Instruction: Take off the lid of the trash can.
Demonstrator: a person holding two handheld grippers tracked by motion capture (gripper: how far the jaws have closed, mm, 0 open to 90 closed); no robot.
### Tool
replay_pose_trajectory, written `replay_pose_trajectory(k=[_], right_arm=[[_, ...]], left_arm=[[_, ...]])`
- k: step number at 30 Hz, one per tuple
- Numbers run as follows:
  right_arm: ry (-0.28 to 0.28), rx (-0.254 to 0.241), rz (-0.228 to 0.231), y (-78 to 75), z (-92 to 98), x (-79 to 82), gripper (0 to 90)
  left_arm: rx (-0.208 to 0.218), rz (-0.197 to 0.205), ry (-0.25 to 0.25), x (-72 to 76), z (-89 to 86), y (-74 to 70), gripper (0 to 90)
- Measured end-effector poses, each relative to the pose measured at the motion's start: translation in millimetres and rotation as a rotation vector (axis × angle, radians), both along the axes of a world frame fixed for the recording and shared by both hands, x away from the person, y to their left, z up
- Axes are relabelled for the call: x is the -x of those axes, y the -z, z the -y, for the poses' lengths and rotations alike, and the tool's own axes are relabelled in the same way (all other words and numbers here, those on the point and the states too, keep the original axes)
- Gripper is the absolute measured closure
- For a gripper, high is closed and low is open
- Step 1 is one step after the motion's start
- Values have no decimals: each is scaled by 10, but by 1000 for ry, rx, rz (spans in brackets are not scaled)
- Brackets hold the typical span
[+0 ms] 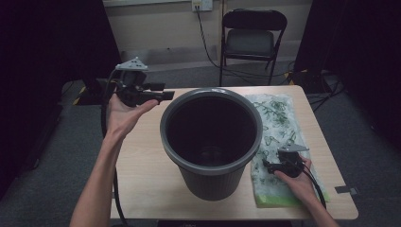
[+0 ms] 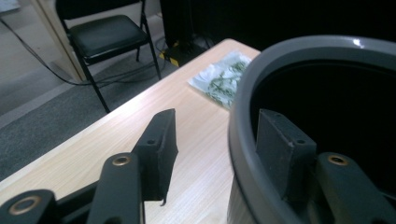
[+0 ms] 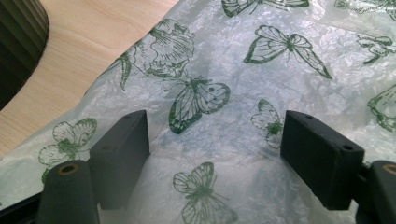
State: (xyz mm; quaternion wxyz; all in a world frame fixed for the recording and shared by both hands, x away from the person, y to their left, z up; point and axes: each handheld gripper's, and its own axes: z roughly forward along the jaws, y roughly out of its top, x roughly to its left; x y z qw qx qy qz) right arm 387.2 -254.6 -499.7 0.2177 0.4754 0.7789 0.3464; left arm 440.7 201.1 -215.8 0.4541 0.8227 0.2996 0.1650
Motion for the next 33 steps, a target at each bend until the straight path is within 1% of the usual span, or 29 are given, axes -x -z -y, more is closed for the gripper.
replay_pose_trajectory(k=[1, 3, 4, 5, 8, 9, 10, 11, 12, 15, 17, 20, 22, 24, 27, 28, 30, 31, 32, 33], right_arm=[[0, 0, 0, 0, 0, 0, 230], [0, 0, 0, 0, 0, 0, 230], [0, 0, 0, 0, 0, 0, 230], [0, 0, 0, 0, 0, 0, 230], [0, 0, 0, 0, 0, -1, 230], [-1, -1, 0, 0, 0, -3, 230], [-2, -2, -1, 0, -1, -5, 230], [-2, -1, -1, 0, -1, -6, 230], [-2, -1, -1, 0, -1, -6, 229], [-2, -1, 0, 0, -1, -7, 230], [-2, -1, 0, 0, -1, -7, 230], [-4, -2, -2, 0, -1, -7, 230], [-4, -1, -2, 0, 0, -7, 230], [-3, -2, -2, 0, -1, -7, 230], [-4, -1, -1, 0, 0, -8, 230], [-4, -1, -1, 0, 0, -8, 230], [-4, -2, -2, 0, -1, -8, 230], [-4, -2, -2, 0, -1, -8, 230], [-4, -1, -2, 0, -1, -8, 229], [-4, -2, -2, 0, 0, -8, 230]], left_arm=[[-25, -4, 11, -18, 50, 13, 493], [-73, -9, 17, -56, 148, 54, 513], [-83, -12, 23, -73, 174, 69, 520], [-97, -23, 27, -90, 204, 86, 527], [-122, -60, 25, -150, 271, 117, 535], [-124, -67, 30, -163, 293, 114, 545], [-124, -72, 35, -169, 307, 112, 588], [-137, -82, 37, -179, 328, 102, 606], [-140, -89, 40, -185, 342, 100, 625], [-164, -99, 65, -199, 387, 85, 692], [-174, -104, 78, -198, 412, 72, 766], [-188, -104, 73, -198, 430, 59, 777], [-178, -98, 67, -195, 427, 45, 781], [-158, -88, 61, -182, 416, 14, 783], [-152, -82, 59, -171, 410, -25, 781], [-156, -84, 61, -174, 412, -23, 780], [-182, -103, 69, -199, 427, -1, 776], [-203, -115, 78, -222, 447, 26, 775], [-209, -120, 82, -239, 460, 43, 775], [-203, -121, 81, -251, 469, 50, 770]])
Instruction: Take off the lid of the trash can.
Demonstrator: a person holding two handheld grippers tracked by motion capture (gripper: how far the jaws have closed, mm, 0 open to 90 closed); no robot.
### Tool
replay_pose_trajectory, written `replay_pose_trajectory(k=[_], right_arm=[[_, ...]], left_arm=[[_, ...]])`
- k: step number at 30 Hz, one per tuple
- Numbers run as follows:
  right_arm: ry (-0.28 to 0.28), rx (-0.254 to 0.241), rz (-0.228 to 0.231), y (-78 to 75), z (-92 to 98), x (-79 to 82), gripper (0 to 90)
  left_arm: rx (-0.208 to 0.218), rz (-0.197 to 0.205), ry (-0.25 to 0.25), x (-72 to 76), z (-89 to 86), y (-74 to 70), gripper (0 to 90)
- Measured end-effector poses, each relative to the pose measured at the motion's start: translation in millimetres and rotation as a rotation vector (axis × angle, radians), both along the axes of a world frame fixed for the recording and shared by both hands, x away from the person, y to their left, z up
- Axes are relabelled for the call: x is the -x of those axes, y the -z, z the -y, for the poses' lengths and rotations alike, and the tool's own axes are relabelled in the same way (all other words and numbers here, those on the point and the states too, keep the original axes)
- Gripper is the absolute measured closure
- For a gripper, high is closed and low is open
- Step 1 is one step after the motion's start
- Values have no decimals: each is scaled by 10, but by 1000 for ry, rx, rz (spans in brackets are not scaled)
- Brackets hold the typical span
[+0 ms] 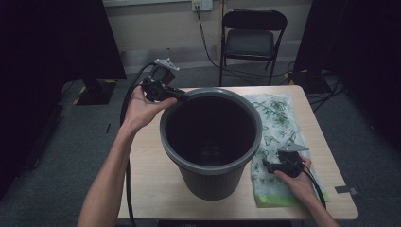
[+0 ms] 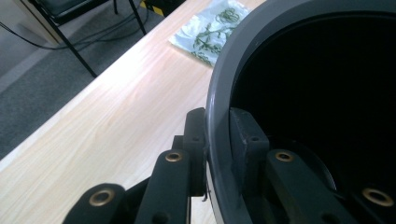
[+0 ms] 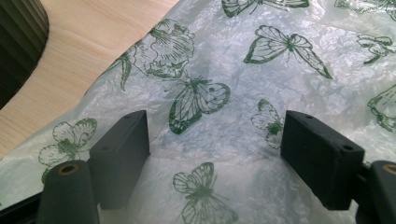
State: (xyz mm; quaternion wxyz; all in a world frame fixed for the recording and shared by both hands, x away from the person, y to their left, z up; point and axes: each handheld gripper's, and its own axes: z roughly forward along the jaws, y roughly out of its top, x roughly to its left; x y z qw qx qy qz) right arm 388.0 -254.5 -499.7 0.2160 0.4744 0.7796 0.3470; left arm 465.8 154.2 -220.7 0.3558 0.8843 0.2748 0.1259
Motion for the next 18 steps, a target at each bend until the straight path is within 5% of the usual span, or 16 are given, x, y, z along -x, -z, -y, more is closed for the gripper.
replay_pose_trajectory(k=[3, 6, 10, 18], right_arm=[[0, 0, 0, 0, 0, 0, 230], [1, 0, 0, 0, -1, -1, 230], [1, 0, 0, 0, 0, -1, 230], [0, 0, 1, 0, 0, -2, 229]], left_arm=[[-6, -34, 11, -57, 44, 17, 698], [-91, -64, 17, -136, 164, 84, 617], [-116, -62, 20, -154, 248, 114, 710], [-52, -28, 6, -127, 206, 15, 762]])
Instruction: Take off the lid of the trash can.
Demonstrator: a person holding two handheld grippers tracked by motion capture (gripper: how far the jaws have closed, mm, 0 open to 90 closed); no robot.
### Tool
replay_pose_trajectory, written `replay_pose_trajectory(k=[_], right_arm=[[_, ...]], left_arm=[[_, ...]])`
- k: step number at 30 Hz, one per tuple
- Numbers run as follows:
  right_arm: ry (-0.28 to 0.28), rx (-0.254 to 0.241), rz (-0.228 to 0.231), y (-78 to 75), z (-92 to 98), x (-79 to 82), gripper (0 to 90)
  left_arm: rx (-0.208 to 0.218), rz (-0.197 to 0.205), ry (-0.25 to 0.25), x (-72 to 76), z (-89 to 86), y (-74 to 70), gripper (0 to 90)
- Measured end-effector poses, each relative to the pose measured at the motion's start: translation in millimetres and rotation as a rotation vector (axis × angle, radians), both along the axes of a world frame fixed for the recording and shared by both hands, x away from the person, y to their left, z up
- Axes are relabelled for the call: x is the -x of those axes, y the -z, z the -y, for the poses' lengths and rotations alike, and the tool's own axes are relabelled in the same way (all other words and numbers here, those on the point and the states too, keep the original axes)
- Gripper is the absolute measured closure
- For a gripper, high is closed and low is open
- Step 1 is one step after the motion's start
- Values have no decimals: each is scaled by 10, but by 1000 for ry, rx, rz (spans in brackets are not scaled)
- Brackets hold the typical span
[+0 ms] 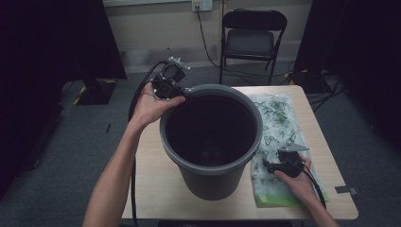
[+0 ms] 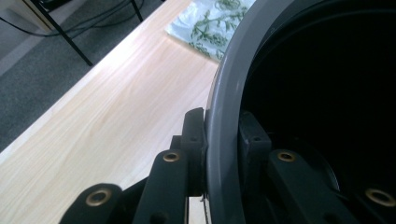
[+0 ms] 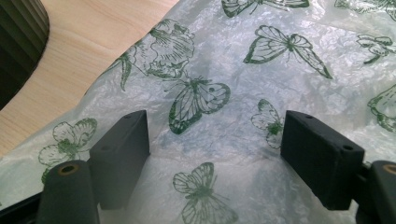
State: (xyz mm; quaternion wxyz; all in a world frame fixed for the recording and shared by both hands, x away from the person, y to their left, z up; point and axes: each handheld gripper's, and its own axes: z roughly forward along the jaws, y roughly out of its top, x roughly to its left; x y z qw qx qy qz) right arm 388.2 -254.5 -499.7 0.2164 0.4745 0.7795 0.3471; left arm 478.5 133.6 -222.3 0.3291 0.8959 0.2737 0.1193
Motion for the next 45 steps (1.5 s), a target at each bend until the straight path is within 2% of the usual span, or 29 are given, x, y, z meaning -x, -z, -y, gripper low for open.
replay_pose_trajectory(k=[3, 6, 7, 9, 11, 13, 14, 17, 20, 23, 26, 27, 29, 31, 32, 35, 37, 40, 41, 42, 43, 44, 45], right_arm=[[0, 0, 0, 0, 0, 0, 230], [0, 0, 0, 0, 0, 0, 230], [0, 0, 0, 0, 0, 0, 229], [1, 0, -1, 0, 0, 1, 230], [1, 0, 0, 0, 0, 1, 230], [1, 0, 0, 0, 0, 0, 229], [0, -1, 0, 0, 0, -1, 230], [1, 1, 0, 0, -1, 0, 229], [1, 1, 0, 0, -1, 0, 230], [2, 0, -1, -1, -2, 1, 229], [3, -2, -2, -1, -3, -1, 229], [3, -2, -2, 0, -3, -2, 229], [3, -2, -2, 0, -3, -2, 229], [4, -2, -2, 0, -3, -2, 229], [3, -1, -1, 0, -3, -2, 229], [3, -1, -1, 0, -3, -2, 229], [3, -1, -1, 0, -3, -2, 229], [2, -1, 0, 1, -3, -3, 230], [2, -1, 0, 1, -3, -3, 229], [2, -1, 0, 1, -2, -3, 230], [1, -1, 0, 1, -2, -3, 229], [2, -1, 0, 1, -3, -3, 229], [2, -1, 0, 1, -3, -3, 229]], left_arm=[[19, 4, -2, 6, -16, -22, 765], [66, 12, -4, 27, -59, -50, 773], [86, 6, -2, 27, -72, -49, 776], [100, -10, -4, 17, -92, -43, 780], [154, -30, -12, 13, -105, -29, 781], [174, -35, -12, 30, -118, -37, 783], [199, -50, -10, 31, -139, -44, 784], [218, -64, -7, 41, -190, -78, 786], [262, -74, 4, 65, -237, -122, 785], [259, -54, 5, 109, -270, -170, 786], [346, -83, 22, 114, -358, -209, 788], [332, -67, -1, 118, -378, -225, 788], [350, -68, -5, 104, -412, -228, 787], [334, -55, -34, 96, -428, -218, 787], [325, -54, -47, 86, -433, -199, 787], [335, -69, -75, 52, -458, -140, 786], [359, -73, -105, 28, -492, -95, 784], [353, -42, -179, 8, -542, -50, 781], [365, -34, -205, 3, -567, -38, 781], [365, -34, -205, 3, -567, -38, 781], [390, -30, -247, -18, -625, -19, 782], [418, -40, -264, -37, -664, -6, 782], [426, -46, -271, -51, -688, 2, 784]])
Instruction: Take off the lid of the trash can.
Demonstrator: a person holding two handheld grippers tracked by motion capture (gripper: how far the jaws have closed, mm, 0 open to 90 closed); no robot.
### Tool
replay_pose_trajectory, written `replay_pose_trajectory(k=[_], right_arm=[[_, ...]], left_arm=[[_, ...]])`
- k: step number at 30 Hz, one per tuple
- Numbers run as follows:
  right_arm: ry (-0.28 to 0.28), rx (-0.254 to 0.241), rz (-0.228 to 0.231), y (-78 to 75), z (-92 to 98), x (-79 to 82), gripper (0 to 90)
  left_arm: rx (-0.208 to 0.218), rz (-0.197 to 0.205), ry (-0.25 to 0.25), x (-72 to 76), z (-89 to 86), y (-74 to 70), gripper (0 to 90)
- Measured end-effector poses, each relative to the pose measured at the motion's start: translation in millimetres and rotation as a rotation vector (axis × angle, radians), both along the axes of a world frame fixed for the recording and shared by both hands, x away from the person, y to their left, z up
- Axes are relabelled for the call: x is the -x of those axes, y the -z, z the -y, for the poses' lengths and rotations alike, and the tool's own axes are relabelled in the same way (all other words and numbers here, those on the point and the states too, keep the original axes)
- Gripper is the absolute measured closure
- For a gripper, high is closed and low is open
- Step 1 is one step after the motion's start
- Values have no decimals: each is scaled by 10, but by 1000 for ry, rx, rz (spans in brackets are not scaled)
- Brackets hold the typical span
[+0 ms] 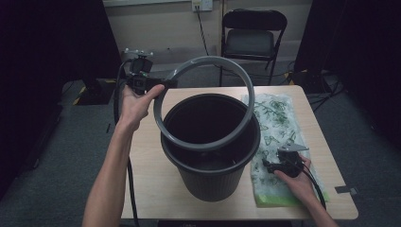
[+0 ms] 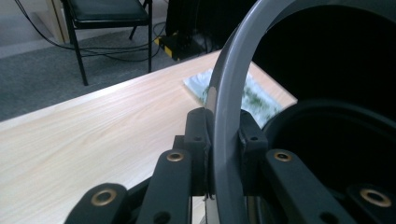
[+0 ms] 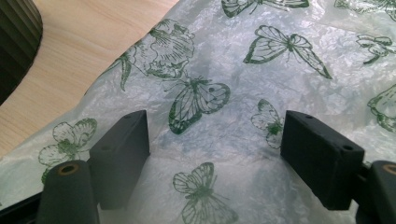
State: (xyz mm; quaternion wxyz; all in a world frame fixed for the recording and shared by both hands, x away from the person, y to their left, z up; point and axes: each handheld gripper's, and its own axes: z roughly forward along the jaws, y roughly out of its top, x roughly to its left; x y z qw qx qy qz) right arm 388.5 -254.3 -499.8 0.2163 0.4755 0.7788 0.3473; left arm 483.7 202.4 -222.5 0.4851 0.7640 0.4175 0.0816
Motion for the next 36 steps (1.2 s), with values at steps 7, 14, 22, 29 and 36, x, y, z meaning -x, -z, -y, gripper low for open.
replay_pose_trajectory(k=[7, 14, 22, 29, 36], right_arm=[[-1, 0, 0, 0, 0, 0, 230], [-1, 0, 1, 0, 1, -1, 230], [-1, 0, 1, 0, 1, -1, 230], [0, 0, 0, 0, 0, 0, 230], [0, 0, 0, 0, 0, 0, 230]], left_arm=[[10, -48, -91, -120, -138, 77, 788], [59, -88, -141, -238, -271, 174, 790], [92, -106, -214, -324, -430, 184, 791], [110, -127, -274, -428, -507, 241, 792], [102, -152, -359, -553, -625, 242, 792]])
